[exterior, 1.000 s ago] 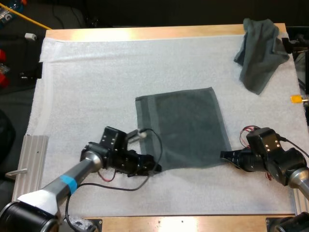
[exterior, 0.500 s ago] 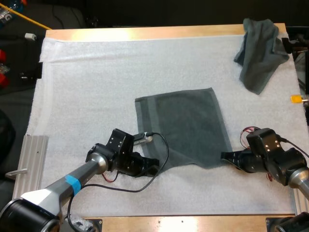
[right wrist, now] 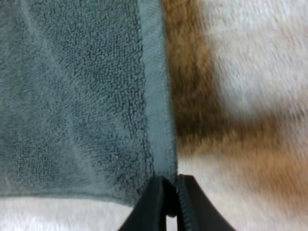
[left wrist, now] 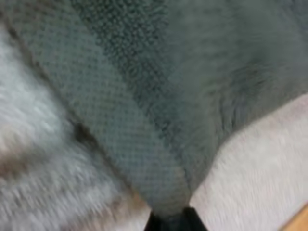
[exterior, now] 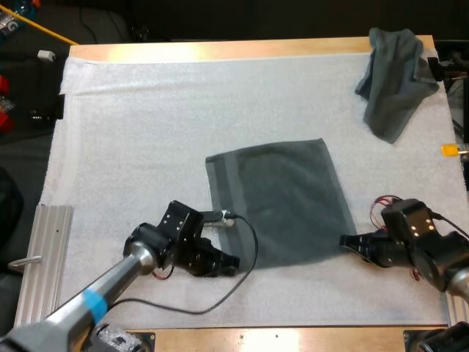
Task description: Pick towel from pile, fold and stack
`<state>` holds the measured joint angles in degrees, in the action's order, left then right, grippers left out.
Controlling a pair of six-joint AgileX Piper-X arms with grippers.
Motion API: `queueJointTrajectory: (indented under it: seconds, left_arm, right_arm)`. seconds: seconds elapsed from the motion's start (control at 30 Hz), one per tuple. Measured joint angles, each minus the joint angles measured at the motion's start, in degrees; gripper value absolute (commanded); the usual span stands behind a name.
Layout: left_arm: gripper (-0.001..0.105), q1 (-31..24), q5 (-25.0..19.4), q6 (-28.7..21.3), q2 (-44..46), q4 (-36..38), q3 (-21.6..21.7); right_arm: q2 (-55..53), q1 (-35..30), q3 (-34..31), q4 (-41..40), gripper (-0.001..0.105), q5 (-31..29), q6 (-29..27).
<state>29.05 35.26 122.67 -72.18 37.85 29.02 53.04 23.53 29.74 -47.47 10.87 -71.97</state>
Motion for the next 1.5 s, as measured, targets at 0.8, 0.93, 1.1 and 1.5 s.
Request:
queueJointTrajectory:
  seconds: [0.8, 0.93, 1.1, 1.5]
  left_arm:
    - [0.000, -6.28, 8.10, 6.01, 6.40, -5.06, -0.07]
    - [0.000, -8.35, 9.31, 7.09, 2.21, -8.20, -0.07]
    - [0.000, -11.31, 9.32, 10.38, -0.76, -13.78, -0.07]
    - [0.000, -16.20, 9.32, 12.11, -0.78, -24.37, -0.07]
  right_arm:
    - [-0.24, 0.00, 0.00, 8.55, 0.000, 7.73, 19.09]
    - [5.40, 0.00, 0.00, 18.16, 0.000, 7.81, 24.81]
    - [11.24, 0.00, 0.00, 27.47, 0.000, 7.79, 30.28]
    - [20.56, 0.00, 0.00, 46.48, 0.000, 3.24, 43.91]
